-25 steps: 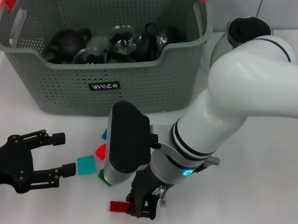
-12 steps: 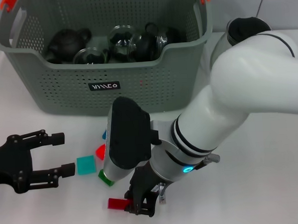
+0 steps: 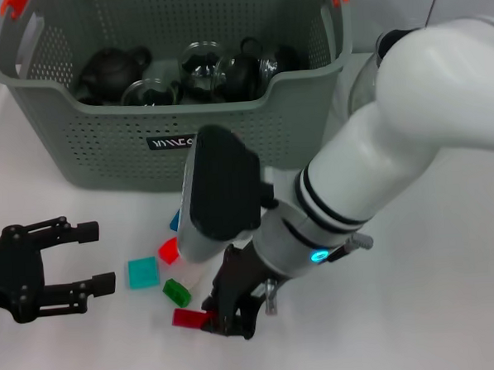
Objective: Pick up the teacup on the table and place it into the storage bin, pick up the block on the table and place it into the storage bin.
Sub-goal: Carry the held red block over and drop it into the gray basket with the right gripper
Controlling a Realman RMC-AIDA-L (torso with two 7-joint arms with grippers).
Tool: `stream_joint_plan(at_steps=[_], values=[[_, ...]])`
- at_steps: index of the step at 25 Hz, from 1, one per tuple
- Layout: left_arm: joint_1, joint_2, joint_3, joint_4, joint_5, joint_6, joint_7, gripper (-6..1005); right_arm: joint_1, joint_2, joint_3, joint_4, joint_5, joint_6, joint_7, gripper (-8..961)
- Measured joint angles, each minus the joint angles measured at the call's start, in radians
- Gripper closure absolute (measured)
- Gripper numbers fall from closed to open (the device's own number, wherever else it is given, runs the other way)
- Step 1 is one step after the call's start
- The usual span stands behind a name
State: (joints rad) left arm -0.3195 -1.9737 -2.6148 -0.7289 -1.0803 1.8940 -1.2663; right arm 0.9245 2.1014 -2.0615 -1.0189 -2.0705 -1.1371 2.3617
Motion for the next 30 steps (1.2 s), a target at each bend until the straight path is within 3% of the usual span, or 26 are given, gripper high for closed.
stream_joint_plan(at_steps=[15,24,30], values=[[0.010,0.015,-0.058,0.000,0.002,0.024,-0.001,169,-0.114,-0.002,0.356,-0.299,-0.101,-0.136,0.033,751],[0.013,0.016,-0.073,0.000,0.003,0.025,0.001,169,-0.077,-0.002,0.593,-0.348,-0.129,-0.136,0.044,752],[0.001,0.016,-0.073,0.000,0.001,0.022,0.001,169,-0.051,-0.003,0.678,-0.317,-0.146,-0.051,0.053,751]])
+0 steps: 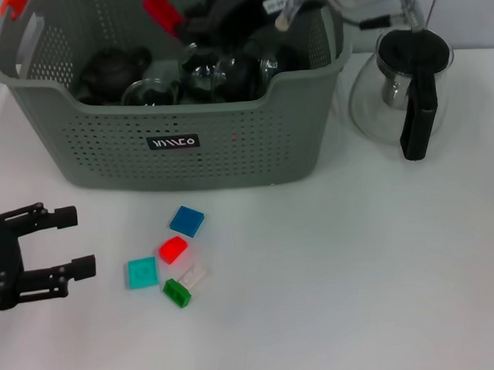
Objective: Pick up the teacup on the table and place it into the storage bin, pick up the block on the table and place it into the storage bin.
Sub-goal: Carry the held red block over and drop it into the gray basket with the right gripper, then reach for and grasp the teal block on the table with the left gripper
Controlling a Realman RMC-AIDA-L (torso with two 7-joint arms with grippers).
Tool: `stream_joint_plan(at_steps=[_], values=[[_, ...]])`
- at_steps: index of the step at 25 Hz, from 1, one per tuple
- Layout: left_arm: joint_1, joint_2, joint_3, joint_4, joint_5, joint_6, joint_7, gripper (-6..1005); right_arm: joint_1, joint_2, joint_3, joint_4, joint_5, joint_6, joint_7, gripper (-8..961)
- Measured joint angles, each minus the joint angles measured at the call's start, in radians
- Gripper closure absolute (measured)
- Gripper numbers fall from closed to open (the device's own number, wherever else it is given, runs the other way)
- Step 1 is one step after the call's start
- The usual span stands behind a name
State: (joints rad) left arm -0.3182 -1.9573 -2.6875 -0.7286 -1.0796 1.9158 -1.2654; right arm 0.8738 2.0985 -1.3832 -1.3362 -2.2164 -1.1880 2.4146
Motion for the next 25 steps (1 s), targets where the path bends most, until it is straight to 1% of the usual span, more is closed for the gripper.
stream_joint_plan(at_steps=[6,11,17,21,25], values=[[-0.016,0.000,0.000,0.005,0.002,0.003,-0.002,169,0.023,0.000,0.040,0.074,-0.025,0.067,0.000,751],[-0.021,0.001,0.000,0.008,0.000,0.002,-0.010,169,0.053,-0.004,0.092,0.148,-0.027,0.079,-0.013,747],[-0.025,-0.003,0.000,0.006,-0.001,0.003,-0.010,169,0.051,-0.004,0.101,0.152,-0.025,0.112,-0.026,742],[-0.025,-0.006,0.000,0.003,-0.002,0.003,-0.011,169,0.045,-0.002,0.101,0.142,-0.021,0.127,-0.026,556],[-0.027,-0.006,0.000,0.002,-0.002,0.005,-0.011,169,0.020,0.000,0.091,0.087,-0.019,0.121,-0.026,386]])
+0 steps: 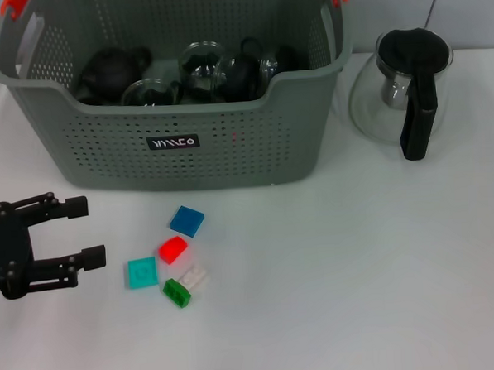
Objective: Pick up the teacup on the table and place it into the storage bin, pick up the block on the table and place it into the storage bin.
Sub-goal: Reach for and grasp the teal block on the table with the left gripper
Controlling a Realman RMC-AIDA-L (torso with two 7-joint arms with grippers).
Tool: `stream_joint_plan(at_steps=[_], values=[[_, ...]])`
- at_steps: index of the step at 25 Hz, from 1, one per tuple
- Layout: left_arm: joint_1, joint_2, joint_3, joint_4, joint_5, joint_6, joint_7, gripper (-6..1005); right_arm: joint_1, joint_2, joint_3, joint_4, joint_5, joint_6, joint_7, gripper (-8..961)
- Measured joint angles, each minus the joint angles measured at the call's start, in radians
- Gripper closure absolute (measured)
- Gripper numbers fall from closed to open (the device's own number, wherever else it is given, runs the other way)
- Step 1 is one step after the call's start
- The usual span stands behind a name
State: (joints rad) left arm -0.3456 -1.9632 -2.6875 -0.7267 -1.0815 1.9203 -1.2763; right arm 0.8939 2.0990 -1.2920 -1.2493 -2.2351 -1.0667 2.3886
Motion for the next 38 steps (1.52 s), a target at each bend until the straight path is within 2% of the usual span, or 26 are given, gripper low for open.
stream_joint_plan(at_steps=[3,5,11,17,22,26,32,38], values=[[-0.003,0.001,0.000,0.000,0.000,0.001,0.000,169,-0.039,0.002,-0.025,-0.055,0.027,-0.004,-0.007,262],[-0.005,0.000,0.000,0.000,0.000,0.001,0.001,169,-0.082,0.001,-0.057,-0.095,0.076,-0.008,-0.038,48],[-0.007,-0.002,-0.001,-0.001,-0.001,-0.008,0.002,169,-0.218,0.002,-0.147,-0.184,0.256,-0.012,-0.167,56],[-0.011,0.005,-0.044,-0.002,-0.001,0.002,0.000,169,-0.298,-0.002,-0.181,-0.209,0.297,-0.049,-0.219,63],[-0.011,0.013,-0.052,-0.033,-0.001,0.009,-0.041,169,-0.307,-0.004,-0.137,-0.215,0.297,-0.206,-0.253,64],[-0.010,0.007,-0.050,-0.056,0.003,0.009,-0.052,170,-0.297,-0.004,-0.090,-0.221,0.299,-0.353,-0.273,65],[-0.018,-0.009,-0.033,-0.069,0.021,-0.004,-0.065,170,-0.279,-0.004,-0.082,-0.217,0.287,-0.505,-0.275,67],[-0.025,-0.024,0.024,-0.136,0.045,-0.010,-0.089,170,-0.282,-0.005,-0.079,-0.189,0.239,-0.579,-0.278,66]])
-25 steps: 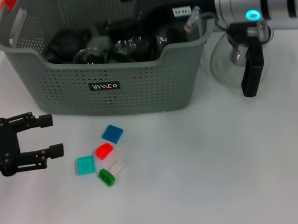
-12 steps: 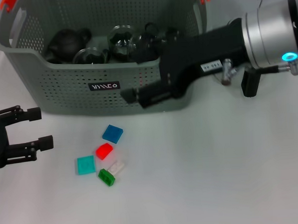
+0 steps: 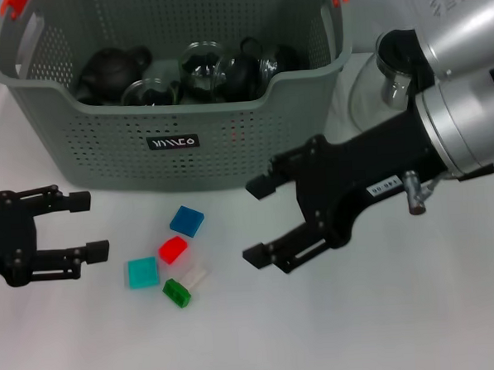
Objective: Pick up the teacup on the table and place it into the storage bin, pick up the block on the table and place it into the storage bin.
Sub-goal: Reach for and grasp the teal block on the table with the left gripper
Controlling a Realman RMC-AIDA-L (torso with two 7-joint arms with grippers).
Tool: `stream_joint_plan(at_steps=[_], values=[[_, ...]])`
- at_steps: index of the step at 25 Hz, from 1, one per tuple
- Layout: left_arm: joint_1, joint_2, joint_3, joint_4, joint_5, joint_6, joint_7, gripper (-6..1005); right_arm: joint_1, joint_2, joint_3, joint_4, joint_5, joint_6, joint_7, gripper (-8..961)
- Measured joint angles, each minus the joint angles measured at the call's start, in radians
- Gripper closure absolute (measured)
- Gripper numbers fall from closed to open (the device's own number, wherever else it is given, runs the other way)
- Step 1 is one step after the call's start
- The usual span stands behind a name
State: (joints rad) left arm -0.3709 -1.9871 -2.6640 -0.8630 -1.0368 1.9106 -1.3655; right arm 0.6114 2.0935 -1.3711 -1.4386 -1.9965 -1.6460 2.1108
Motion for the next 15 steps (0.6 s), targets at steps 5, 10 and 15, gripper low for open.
stream_joint_plan(at_steps=[5,10,15], values=[[-0.031,-0.018,0.064,-0.087,0.069,-0.003,-0.036,171,-0.003,-0.001,0.018,0.057,-0.013,-0.040,0.000,66],[-0.092,-0.057,0.105,-0.207,0.197,-0.007,-0.105,171,0.008,-0.001,0.040,0.124,-0.018,-0.060,0.009,66],[-0.152,-0.083,0.124,-0.268,0.277,-0.027,-0.191,171,0.008,0.001,0.042,0.164,-0.018,-0.062,0.016,66]])
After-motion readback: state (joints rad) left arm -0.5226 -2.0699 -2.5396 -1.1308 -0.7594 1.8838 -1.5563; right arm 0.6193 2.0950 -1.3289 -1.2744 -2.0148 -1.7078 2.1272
